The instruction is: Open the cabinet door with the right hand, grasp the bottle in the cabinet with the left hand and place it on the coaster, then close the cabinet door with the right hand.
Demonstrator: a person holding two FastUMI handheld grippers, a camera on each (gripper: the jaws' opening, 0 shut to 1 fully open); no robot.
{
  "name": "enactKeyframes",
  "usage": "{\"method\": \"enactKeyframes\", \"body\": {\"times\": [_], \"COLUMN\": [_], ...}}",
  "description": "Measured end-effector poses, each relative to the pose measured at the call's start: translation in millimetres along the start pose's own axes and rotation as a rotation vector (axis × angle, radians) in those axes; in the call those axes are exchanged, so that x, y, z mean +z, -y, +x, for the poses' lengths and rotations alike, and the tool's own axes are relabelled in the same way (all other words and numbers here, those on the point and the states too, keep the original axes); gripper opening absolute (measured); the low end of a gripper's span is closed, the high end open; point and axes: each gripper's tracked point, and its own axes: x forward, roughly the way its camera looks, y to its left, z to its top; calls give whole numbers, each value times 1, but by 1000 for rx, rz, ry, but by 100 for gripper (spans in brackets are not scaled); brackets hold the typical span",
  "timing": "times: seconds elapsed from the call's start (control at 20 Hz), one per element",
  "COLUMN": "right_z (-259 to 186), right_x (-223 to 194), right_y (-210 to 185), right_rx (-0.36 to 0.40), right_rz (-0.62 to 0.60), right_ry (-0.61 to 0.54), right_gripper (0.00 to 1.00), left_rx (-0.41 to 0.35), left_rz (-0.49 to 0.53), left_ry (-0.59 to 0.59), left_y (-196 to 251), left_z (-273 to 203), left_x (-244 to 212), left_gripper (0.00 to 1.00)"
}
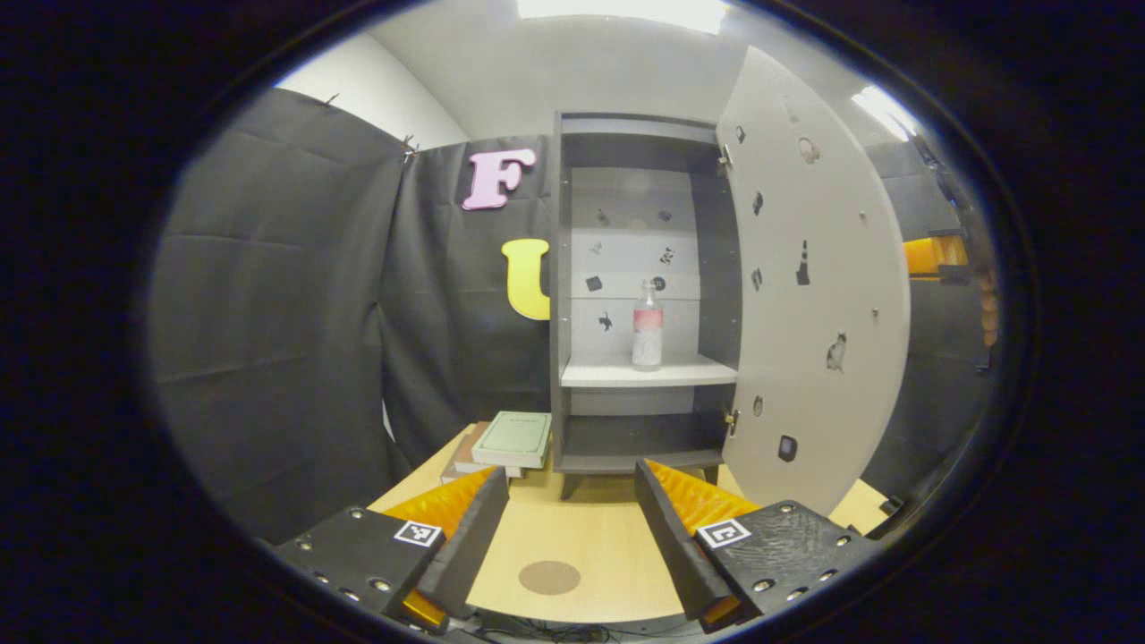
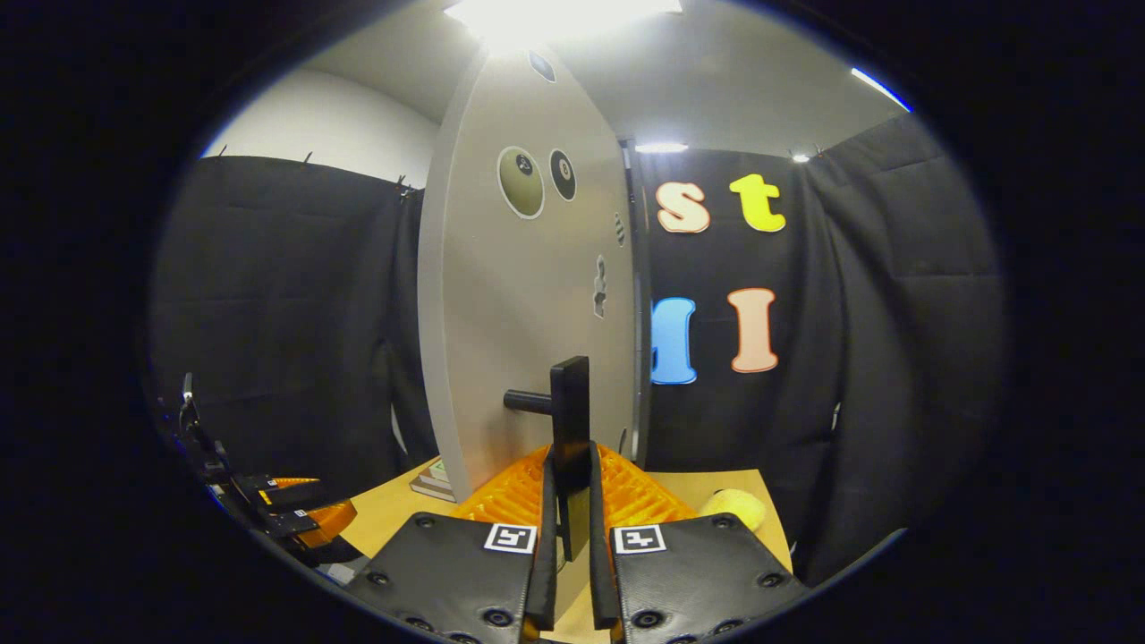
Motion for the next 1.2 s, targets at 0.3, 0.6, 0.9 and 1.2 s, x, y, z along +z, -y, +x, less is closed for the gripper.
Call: {"method": "enactKeyframes", "body": {"times": [0.3, 0.6, 0.9, 1.2], "right_z": [-19, -12, -58, -102], "right_x": [1, -2, -48, -59], "right_y": [21, 24, 20, 46], "right_rx": [-164, -190, -322, -490], "right_rz": [116, 118, 229, 270], "right_ry": [5, 11, -65, -63], "right_gripper": [5, 5, 2, 5], "left_rx": [-74, -149, -252, -257], "left_rz": [-51, -57, -49, -42], "left_ry": [8, -16, -35, -4], "left_y": [-22, -39, -51, -41], "left_z": [38, 63, 92, 128], "left_x": [8, 0, -5, 15], "left_gripper": [86, 88, 86, 88]}}
